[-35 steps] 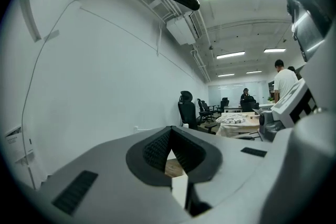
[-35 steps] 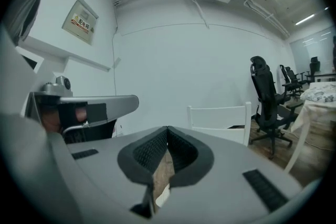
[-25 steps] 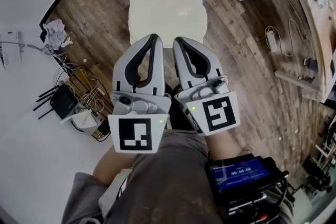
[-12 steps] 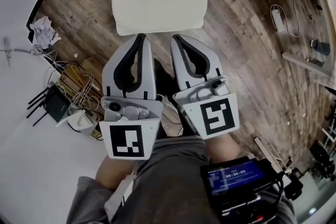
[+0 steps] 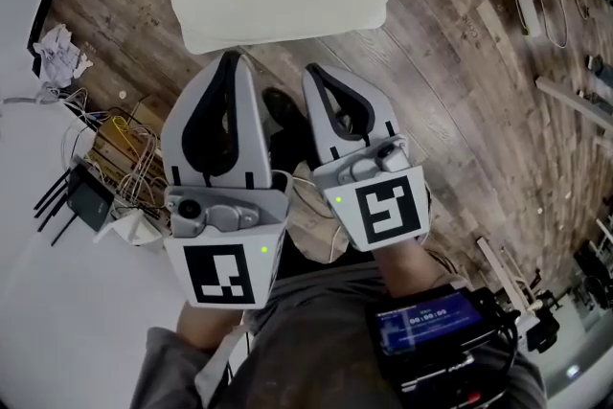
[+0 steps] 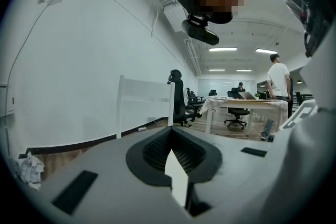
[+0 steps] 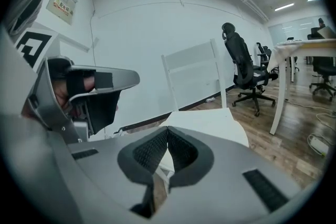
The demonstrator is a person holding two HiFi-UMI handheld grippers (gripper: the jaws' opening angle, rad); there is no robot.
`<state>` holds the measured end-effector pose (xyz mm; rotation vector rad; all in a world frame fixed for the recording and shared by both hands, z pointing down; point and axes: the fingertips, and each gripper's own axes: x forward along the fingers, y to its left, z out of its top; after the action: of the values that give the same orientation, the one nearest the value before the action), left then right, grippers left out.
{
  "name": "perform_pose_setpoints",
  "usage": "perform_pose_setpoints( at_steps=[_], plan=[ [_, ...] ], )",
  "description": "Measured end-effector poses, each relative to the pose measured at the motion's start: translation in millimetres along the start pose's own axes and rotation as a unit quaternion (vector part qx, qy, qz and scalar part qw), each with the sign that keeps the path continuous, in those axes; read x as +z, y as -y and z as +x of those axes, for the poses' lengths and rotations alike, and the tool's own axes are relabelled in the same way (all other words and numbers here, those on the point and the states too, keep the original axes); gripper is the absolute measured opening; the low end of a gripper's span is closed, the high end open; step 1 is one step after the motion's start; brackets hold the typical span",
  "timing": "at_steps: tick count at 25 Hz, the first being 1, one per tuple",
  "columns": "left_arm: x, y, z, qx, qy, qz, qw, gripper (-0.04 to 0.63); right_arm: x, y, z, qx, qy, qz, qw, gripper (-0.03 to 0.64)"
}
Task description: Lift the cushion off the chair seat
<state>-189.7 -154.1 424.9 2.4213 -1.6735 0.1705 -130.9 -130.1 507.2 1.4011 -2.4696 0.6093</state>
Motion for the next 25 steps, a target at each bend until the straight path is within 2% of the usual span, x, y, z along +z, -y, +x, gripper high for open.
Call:
perform_pose_setpoints(
  at_steps=[7,15,18,20,21,22,23,25],
  plan=[
    [-53.1,1.5,21.2,-0.015,-0.019,0.001,0.9997,0.006,-69.8,26.7,23.4,-0.014,-0.03,0.032,0.999,0.008],
    [-100.1,-19.6,36.3,0.009,-0.033,-0.005,0.9994,0.006,-148.4,43.4,49.3,-0.023,-0.085,0.055,0.995,0.008],
    [-117.7,-23.7,36.9,0.013,-0.044,-0.006,0.9989,0.006,-168.2,48.7,58.3,-0.026,-0.087,0.067,0.994,0.008],
    [-126.9,-26.0,37.6,0.016,-0.052,-0.006,0.9985,0.006,-173.8,49.4,63.6,-0.018,-0.073,0.092,0.993,0.008],
    [-130.3,-26.9,38.1,0.017,-0.055,-0.005,0.9983,0.006,-175.2,48.5,66.0,-0.007,-0.064,0.113,0.991,0.023],
    [-132.8,-27.8,38.7,0.017,-0.058,-0.005,0.9981,0.006,-176.3,46.9,68.5,0.006,-0.056,0.142,0.988,0.077],
    [-134.4,-28.6,39.3,0.018,-0.06,-0.005,0.998,0.006,-176.9,45.1,71.2,0.02,-0.047,0.176,0.983,0.131],
    [-135.6,-29.6,40.2,0.017,-0.063,-0.004,0.9979,0.006,-176.5,44.0,76.1,0.039,-0.028,0.249,0.967,0.192]
  ],
)
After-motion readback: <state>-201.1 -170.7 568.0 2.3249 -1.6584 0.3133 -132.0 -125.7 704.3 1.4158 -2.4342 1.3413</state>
